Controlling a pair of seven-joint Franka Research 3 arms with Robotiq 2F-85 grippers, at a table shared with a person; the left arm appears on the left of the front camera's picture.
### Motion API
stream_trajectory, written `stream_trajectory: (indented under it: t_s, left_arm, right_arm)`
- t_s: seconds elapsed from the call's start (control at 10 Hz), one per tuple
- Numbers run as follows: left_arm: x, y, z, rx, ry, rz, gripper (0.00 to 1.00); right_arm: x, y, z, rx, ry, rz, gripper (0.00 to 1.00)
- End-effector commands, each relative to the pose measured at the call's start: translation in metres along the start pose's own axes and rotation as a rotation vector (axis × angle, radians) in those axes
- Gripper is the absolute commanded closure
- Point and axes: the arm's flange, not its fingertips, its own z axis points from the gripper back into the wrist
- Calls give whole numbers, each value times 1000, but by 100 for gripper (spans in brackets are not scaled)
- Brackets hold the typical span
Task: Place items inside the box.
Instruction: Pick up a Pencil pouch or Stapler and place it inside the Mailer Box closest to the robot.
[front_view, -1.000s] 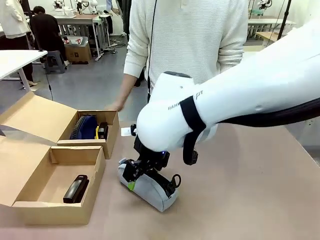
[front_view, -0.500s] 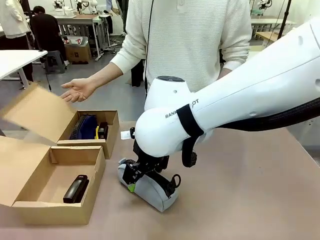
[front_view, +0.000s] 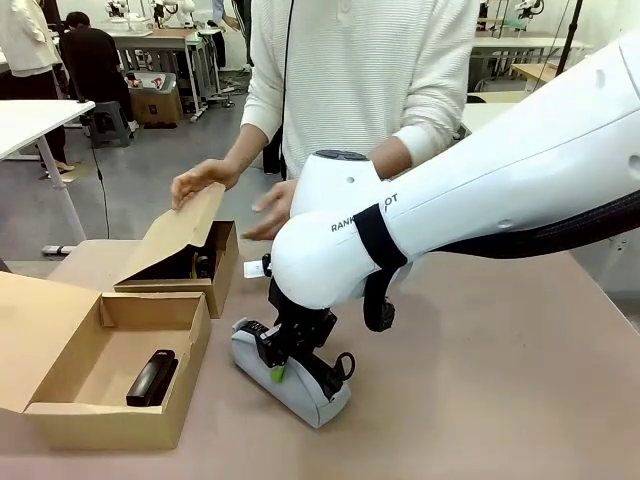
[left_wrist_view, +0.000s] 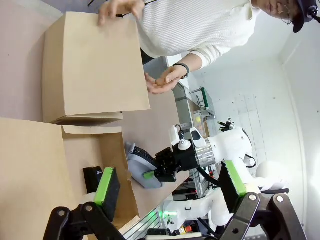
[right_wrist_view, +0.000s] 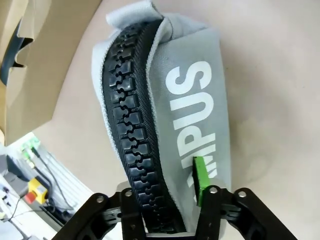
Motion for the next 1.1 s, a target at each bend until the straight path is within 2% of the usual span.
stream_trajectory:
  t_s: [0.0,0.1,0.5,0.7,0.9,1.0]
  left_arm:
    - [-4,1,1,-17,-3,-24,0]
    - [-4,1,1,-17,-3,-24,0]
    - [-4,1,1,-17,-3,-24,0]
    - [-4,1,1,-17,-3,-24,0]
    - [-4,1,1,-17,-3,-24,0]
    - [-4,1,1,-17,-3,-24,0]
  right_arm:
    - [-4,0,3,-15,2,-36,93]
    - [-6,-2,5,-15,-2,-45,100]
    - [-16,-2,23,-41,-37,-122,100]
    - [-34,10,72,7,-55,-229,100]
    - [-65,39,136,127,-66,-349,100]
    - [-77,49,152,165,-87,-405,100]
